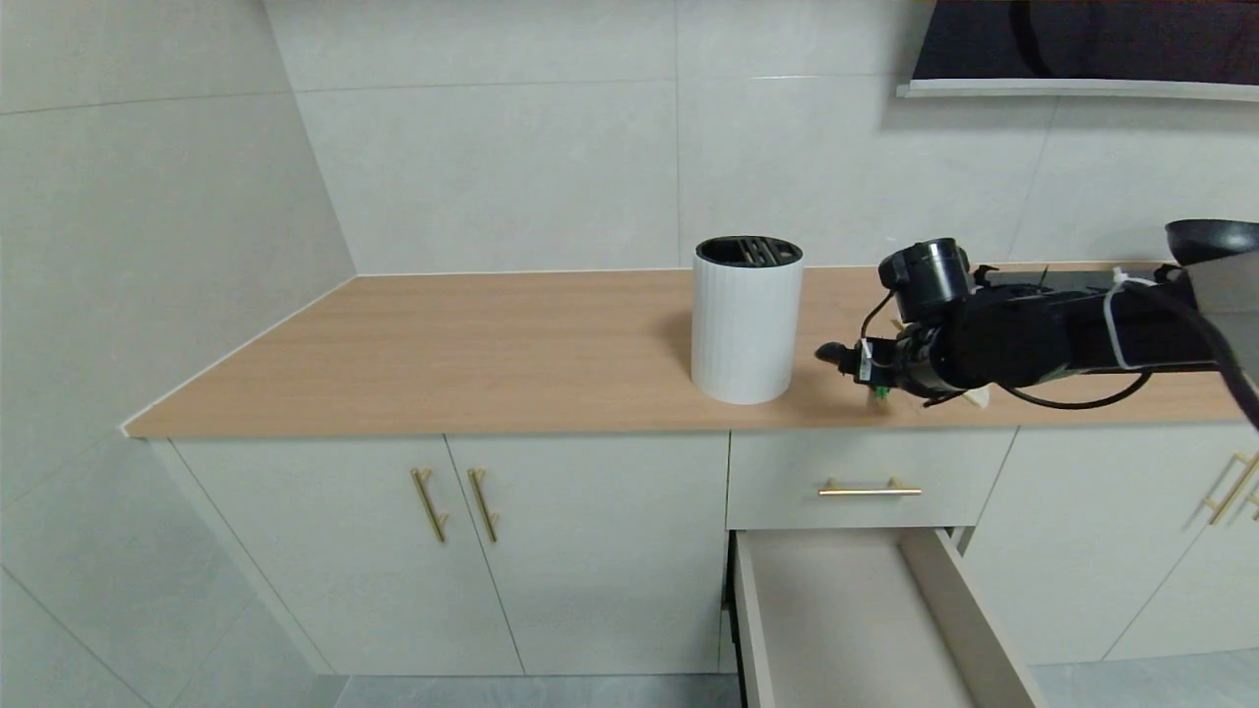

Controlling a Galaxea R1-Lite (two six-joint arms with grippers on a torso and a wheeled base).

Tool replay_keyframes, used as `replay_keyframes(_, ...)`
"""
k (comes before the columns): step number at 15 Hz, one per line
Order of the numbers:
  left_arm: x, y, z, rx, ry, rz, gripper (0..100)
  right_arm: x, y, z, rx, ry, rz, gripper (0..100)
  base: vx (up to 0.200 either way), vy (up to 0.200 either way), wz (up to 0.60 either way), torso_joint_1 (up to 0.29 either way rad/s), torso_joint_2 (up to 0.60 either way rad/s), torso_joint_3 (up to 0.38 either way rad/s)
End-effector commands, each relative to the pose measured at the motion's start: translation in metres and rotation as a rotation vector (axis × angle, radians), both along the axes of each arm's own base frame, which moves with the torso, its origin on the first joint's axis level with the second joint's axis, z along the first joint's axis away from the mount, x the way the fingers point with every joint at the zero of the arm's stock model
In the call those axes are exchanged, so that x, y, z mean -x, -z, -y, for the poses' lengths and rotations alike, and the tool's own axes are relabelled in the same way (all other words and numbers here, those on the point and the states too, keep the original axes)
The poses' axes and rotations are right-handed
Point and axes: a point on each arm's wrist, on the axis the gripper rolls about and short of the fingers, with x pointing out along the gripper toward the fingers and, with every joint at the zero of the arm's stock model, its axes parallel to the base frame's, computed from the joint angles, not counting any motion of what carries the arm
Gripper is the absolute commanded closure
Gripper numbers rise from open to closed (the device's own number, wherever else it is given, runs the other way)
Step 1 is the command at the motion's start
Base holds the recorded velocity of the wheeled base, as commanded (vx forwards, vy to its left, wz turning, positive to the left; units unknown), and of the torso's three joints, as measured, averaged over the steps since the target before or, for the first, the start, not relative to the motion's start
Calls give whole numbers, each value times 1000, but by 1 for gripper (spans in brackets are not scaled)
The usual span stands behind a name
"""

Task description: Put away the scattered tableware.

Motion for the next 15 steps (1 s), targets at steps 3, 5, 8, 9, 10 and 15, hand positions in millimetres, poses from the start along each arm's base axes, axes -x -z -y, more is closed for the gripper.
replay_keyframes(3, 0, 0, 0, 0, 0, 0, 0, -29, 34, 10, 0, 71, -39, 0, 0, 0, 0, 0, 0, 0)
replay_keyframes(5, 0, 0, 0, 0, 0, 0, 0, -37, 40, 18, -4, 93, -38, 0, 0, 0, 0, 0, 0, 0)
replay_keyframes(8, 0, 0, 0, 0, 0, 0, 0, -42, 44, 22, -6, 105, -39, 0, 0, 0, 0, 0, 0, 0)
replay_keyframes(9, 0, 0, 0, 0, 0, 0, 0, -44, 45, 21, -7, 105, -37, 0, 0, 0, 0, 0, 0, 0)
replay_keyframes(10, 0, 0, 0, 0, 0, 0, 0, -45, 47, 22, -6, 107, -40, 0, 0, 0, 0, 0, 0, 0)
replay_keyframes(15, 0, 0, 0, 0, 0, 0, 0, -49, 52, 23, -5, 114, -43, 0, 0, 0, 0, 0, 0, 0)
